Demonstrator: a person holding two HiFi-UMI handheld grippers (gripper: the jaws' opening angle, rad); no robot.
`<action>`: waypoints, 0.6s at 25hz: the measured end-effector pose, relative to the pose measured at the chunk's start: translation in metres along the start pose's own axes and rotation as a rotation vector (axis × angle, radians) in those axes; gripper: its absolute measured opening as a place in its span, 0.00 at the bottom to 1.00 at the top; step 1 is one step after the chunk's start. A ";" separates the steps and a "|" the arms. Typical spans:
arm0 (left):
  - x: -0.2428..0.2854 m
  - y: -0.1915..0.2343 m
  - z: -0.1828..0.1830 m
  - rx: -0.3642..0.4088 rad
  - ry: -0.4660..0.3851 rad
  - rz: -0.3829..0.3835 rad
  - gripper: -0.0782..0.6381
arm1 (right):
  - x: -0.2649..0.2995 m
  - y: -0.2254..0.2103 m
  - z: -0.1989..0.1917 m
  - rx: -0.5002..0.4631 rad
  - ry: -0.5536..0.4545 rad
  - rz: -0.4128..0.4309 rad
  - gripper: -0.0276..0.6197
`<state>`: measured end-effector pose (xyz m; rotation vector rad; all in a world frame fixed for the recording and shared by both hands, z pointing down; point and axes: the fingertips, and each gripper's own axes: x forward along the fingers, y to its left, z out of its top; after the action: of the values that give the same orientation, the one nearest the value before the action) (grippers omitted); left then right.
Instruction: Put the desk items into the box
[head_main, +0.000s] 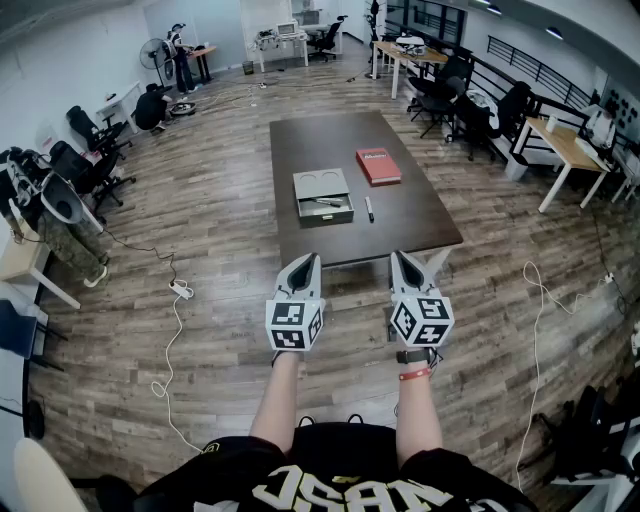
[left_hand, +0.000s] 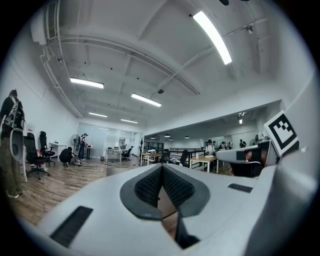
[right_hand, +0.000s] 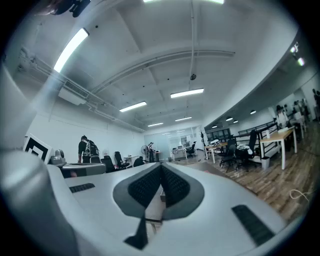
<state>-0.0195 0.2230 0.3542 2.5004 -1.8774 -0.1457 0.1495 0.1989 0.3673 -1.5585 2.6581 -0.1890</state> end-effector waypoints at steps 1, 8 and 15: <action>0.002 -0.004 -0.001 -0.002 0.000 0.002 0.12 | -0.001 -0.003 -0.001 0.001 0.003 0.008 0.06; 0.019 -0.031 -0.011 -0.012 0.004 0.013 0.12 | -0.006 -0.034 -0.006 0.046 0.013 0.026 0.06; 0.034 -0.059 -0.027 -0.006 0.033 0.018 0.12 | -0.011 -0.063 -0.020 0.092 0.047 0.016 0.06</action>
<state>0.0488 0.2061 0.3752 2.4657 -1.8838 -0.1098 0.2070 0.1793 0.3953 -1.5231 2.6548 -0.3470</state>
